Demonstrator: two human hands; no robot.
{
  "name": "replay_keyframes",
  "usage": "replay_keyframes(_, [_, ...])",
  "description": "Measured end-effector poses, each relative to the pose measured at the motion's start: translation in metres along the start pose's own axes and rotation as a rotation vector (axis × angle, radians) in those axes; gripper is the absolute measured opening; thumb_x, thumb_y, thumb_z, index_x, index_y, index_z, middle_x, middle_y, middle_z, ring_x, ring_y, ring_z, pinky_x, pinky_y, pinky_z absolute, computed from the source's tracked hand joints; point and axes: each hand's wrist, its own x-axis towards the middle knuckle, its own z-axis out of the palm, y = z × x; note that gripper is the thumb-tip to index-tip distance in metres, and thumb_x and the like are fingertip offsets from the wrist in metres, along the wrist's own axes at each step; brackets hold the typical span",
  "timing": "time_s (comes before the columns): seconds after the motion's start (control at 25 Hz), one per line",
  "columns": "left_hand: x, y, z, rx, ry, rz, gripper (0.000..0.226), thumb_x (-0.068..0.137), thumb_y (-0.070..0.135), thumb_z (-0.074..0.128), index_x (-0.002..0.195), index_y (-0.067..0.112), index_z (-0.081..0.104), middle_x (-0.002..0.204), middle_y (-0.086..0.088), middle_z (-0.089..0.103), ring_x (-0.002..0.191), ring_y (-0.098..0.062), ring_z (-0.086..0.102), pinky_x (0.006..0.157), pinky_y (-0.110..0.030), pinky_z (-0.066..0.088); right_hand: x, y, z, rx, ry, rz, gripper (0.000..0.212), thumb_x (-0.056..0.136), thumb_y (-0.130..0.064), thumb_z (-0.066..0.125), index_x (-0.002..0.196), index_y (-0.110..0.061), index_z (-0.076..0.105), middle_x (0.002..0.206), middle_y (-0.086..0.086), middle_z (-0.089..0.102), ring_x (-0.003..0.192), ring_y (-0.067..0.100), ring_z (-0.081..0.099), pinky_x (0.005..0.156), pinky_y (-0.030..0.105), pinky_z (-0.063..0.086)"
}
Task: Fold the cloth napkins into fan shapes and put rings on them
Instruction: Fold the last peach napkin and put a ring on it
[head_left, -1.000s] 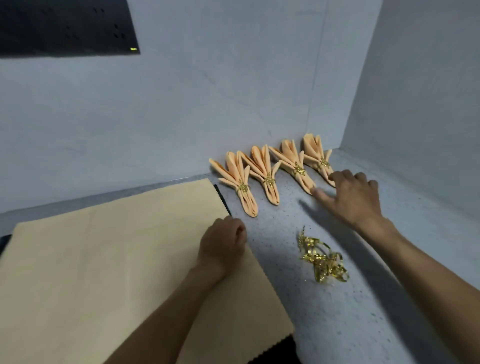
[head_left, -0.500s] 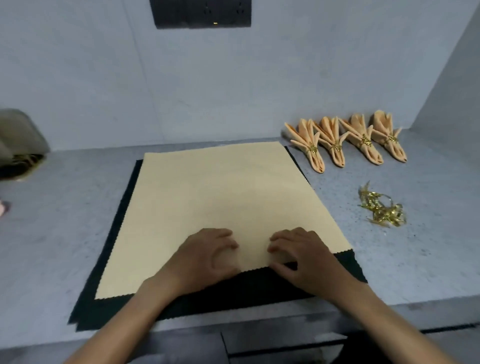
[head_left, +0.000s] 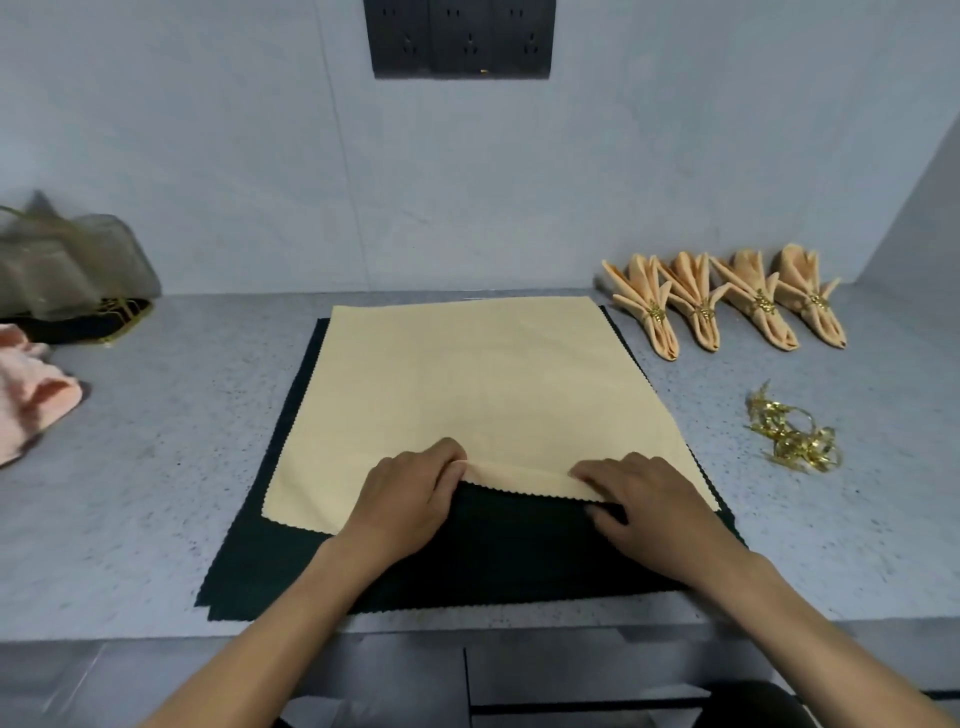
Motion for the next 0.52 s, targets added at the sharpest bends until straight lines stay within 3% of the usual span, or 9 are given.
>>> replay_keyframes(0.08, [0.000,0.003,-0.006,0.016,-0.082,0.007,0.022,0.097,0.053,0.044,0.101,0.031,0.048,0.077,0.014,0.058,0.067,-0.015,0.055,0.068,-0.037,0.046,0.004,0.008,0.004,-0.124,0.138,0.087,0.037,0.076,-0.006,0.070,0.110,-0.020,0.067,0.077,-0.003,0.069,0.067,0.022,0.058,0.060,0.030,0.037])
replay_keyframes(0.16, [-0.003,0.010,-0.013,0.083,-0.198,0.012,0.043,0.086,0.065,0.053,0.115,0.034,0.043,0.090,0.019,0.058,0.071,-0.011,0.053,0.071,-0.032,0.045,0.007,0.015,0.001,-0.073,0.266,0.170,0.033,0.072,0.003,0.071,0.098,-0.017,0.072,0.055,-0.003,0.059,0.049,0.020,0.052,0.049,0.026,0.029])
replay_keyframes(0.28, [-0.008,0.015,-0.014,0.269,-0.213,0.015,0.052,0.089,0.045,0.055,0.134,0.033,0.031,0.105,0.013,0.064,0.082,-0.018,0.060,0.070,-0.033,0.045,0.010,0.020,-0.013,0.071,0.415,0.226,0.026,0.083,0.001,0.066,0.102,-0.017,0.072,0.054,-0.006,0.049,0.049,0.016,0.045,0.046,0.026,0.029])
replay_keyframes(0.36, [-0.001,0.007,-0.023,0.334,-0.152,-0.099,0.044,0.087,0.024,0.053,0.129,0.030,0.041,0.100,0.004,0.068,0.085,-0.025,0.063,0.067,-0.033,0.044,0.011,0.023,-0.026,0.078,0.408,0.190,0.030,0.083,0.004,0.065,0.104,-0.017,0.071,0.064,0.000,0.058,0.058,0.021,0.051,0.054,0.031,0.038])
replay_keyframes(0.44, [0.002,-0.004,-0.045,0.336,-0.115,-0.187,0.032,0.085,0.017,0.052,0.114,0.028,0.056,0.091,0.002,0.067,0.085,-0.028,0.061,0.064,-0.033,0.038,0.012,0.026,-0.043,0.032,0.328,0.125,0.035,0.076,0.009,0.065,0.095,-0.018,0.073,0.071,0.004,0.065,0.067,0.023,0.058,0.064,0.032,0.041])
replay_keyframes(0.52, [-0.001,-0.014,-0.073,0.253,-0.256,-0.164,0.013,0.087,0.018,0.055,0.091,0.027,0.064,0.081,0.006,0.065,0.078,-0.019,0.060,0.063,-0.032,0.041,0.008,0.031,-0.063,0.024,0.133,0.124,0.030,0.075,0.007,0.063,0.080,-0.022,0.071,0.067,-0.001,0.065,0.066,0.017,0.059,0.061,0.029,0.039])
